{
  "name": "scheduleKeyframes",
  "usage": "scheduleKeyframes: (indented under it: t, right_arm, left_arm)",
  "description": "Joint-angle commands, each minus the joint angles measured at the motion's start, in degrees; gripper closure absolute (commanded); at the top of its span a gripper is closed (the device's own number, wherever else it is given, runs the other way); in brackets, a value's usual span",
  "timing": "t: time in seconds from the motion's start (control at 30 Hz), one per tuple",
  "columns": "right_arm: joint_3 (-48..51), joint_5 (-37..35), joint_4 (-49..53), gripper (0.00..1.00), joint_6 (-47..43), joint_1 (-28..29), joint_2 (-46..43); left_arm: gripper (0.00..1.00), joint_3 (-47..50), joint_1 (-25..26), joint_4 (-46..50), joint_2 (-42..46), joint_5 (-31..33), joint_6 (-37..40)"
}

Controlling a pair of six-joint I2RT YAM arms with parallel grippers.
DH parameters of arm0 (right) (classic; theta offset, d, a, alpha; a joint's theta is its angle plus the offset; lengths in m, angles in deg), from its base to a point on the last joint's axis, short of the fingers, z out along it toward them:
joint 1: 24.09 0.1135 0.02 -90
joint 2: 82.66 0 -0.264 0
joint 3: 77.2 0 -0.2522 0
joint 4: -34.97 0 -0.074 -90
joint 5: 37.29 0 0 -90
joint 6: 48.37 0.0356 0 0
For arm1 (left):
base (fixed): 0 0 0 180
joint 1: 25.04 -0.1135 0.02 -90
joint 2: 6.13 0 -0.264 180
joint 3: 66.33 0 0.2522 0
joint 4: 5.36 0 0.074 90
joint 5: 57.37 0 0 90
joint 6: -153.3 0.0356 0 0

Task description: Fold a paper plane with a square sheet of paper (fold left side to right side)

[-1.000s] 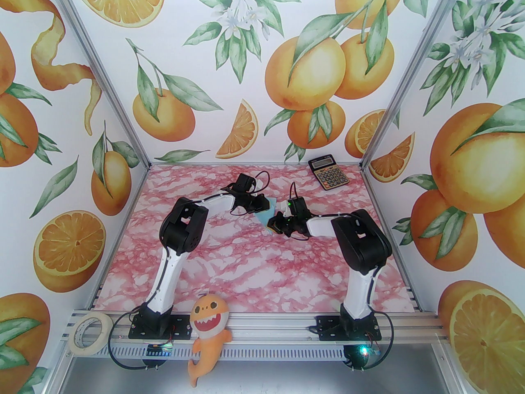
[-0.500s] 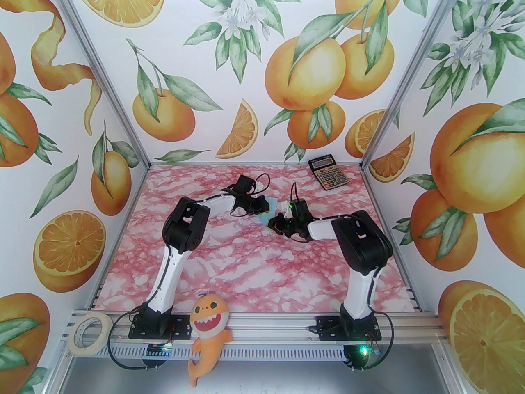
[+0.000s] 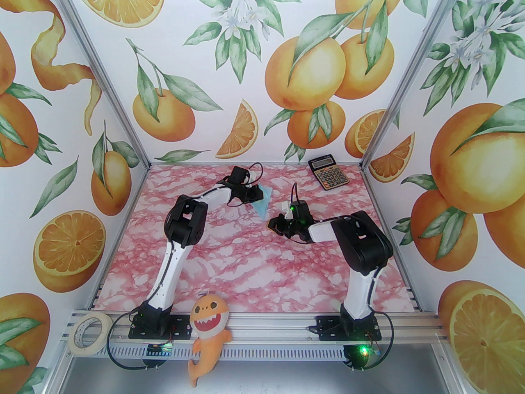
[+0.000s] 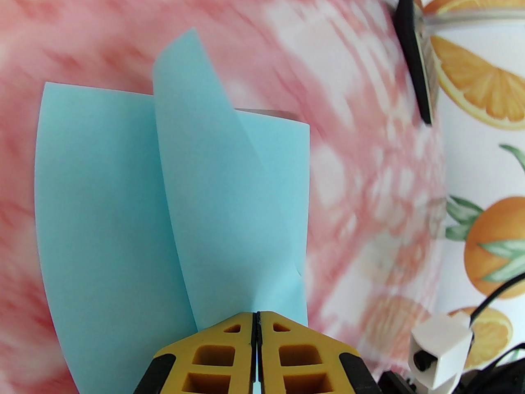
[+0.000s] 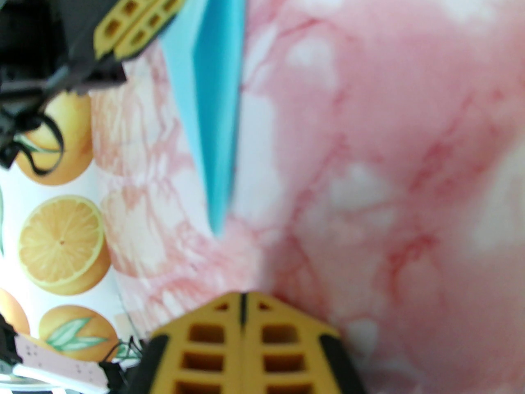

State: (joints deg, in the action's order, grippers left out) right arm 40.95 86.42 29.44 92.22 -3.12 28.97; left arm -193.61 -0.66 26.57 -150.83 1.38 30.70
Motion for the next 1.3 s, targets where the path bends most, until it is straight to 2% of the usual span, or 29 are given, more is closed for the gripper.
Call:
scheduleKeyframes:
  t: [0.0, 0.17, 0.3, 0.6, 0.8, 0.97, 1.27]
  right_arm:
    - [3.04, -3.38, 12.64, 1.0, -1.7, 0.82, 2.67]
    - [-0.74, -2.35, 15.73, 1.0, -3.64, 0.72, -2.37]
    - [-5.09, -1.66, 18.7, 1.0, -3.61, 1.04, -5.05]
    - [-12.84, -1.69, 23.58, 1.0, -3.27, 2.93, -1.17]
    - [-15.16, -5.5, 28.42, 1.0, -4.18, 2.33, 2.76]
    - [-12.58, -7.72, 29.19, 1.0, -4.4, 1.74, 3.51]
    - [-12.42, -10.4, 36.42, 1.0, -7.83, 1.44, 6.74]
  left_arm:
    - [0.9, -0.55, 0.48, 3.25, -1.18, 1.62, 0.95]
    - [0.9, 7.69, 1.67, 0.55, 3.46, 2.81, -1.12]
    - [0.92, 15.72, 3.0, -3.78, 8.12, 3.93, -5.64]
    - [0.92, 26.83, 6.15, -7.67, 15.77, 6.81, -10.18]
    - [0.92, 27.58, 6.65, -8.81, 15.87, 5.97, -10.66]
    - [0.92, 26.81, 6.56, -8.27, 15.89, 5.85, -10.09]
    - [0.9, 23.78, 5.28, -7.89, 14.94, 5.77, -8.89]
